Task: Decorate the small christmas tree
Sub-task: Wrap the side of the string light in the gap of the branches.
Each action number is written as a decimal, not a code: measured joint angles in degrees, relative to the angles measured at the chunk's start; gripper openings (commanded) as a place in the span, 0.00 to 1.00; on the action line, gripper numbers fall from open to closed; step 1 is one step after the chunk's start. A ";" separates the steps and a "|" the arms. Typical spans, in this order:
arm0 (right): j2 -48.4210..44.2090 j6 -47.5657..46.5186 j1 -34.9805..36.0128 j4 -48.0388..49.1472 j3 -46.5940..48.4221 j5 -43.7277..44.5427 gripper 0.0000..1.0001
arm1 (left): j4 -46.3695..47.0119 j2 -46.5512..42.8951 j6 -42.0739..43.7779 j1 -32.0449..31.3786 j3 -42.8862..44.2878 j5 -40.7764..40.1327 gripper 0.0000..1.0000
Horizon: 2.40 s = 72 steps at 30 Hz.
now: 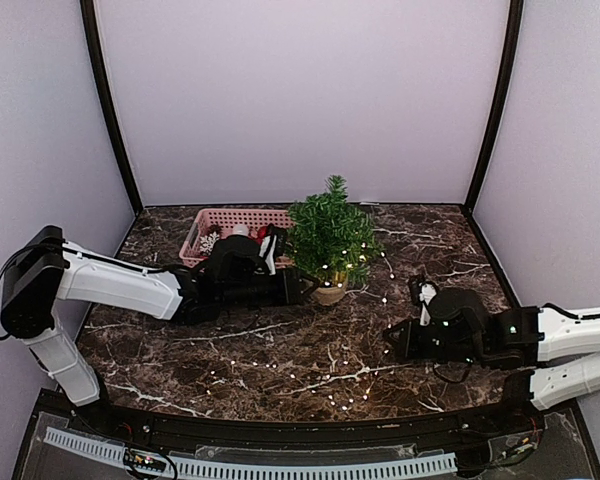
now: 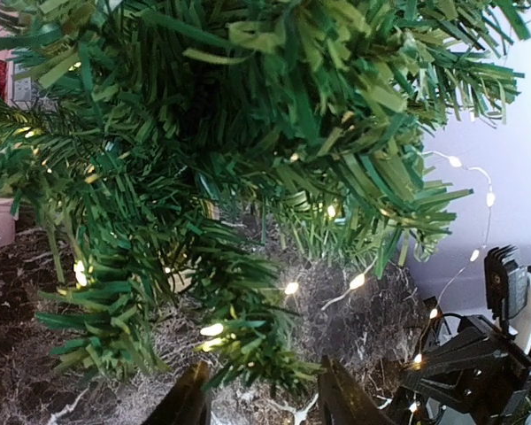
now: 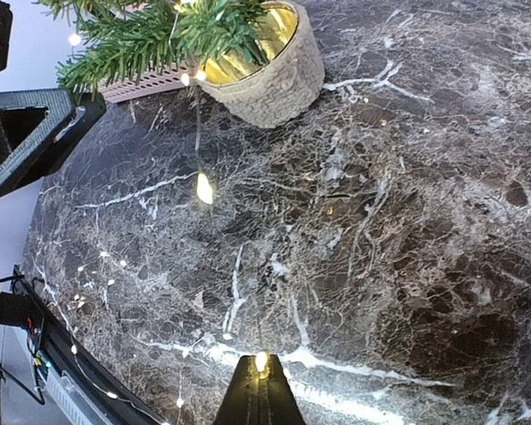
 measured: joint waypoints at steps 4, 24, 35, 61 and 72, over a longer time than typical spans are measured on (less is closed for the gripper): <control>-1.03 -0.70 -0.50 -3.37 1.95 1.77 0.00 | -0.02 1.66 0.02 0.33 0.94 0.09 0.32; 2.71 -8.44 -12.11 -7.02 9.77 0.42 0.00 | 0.48 1.99 2.25 2.23 0.98 0.33 0.50; 3.06 -8.87 -13.14 -6.97 9.77 -1.29 0.00 | 1.42 1.97 3.15 2.32 0.98 0.39 0.07; -0.55 -6.23 -11.58 -1.27 -0.81 -13.66 0.00 | -0.04 -1.29 5.97 8.37 -1.68 3.48 0.04; 7.48 -3.21 -11.17 0.94 -3.58 -13.33 0.00 | -0.02 -1.29 8.15 9.46 -1.79 4.59 0.02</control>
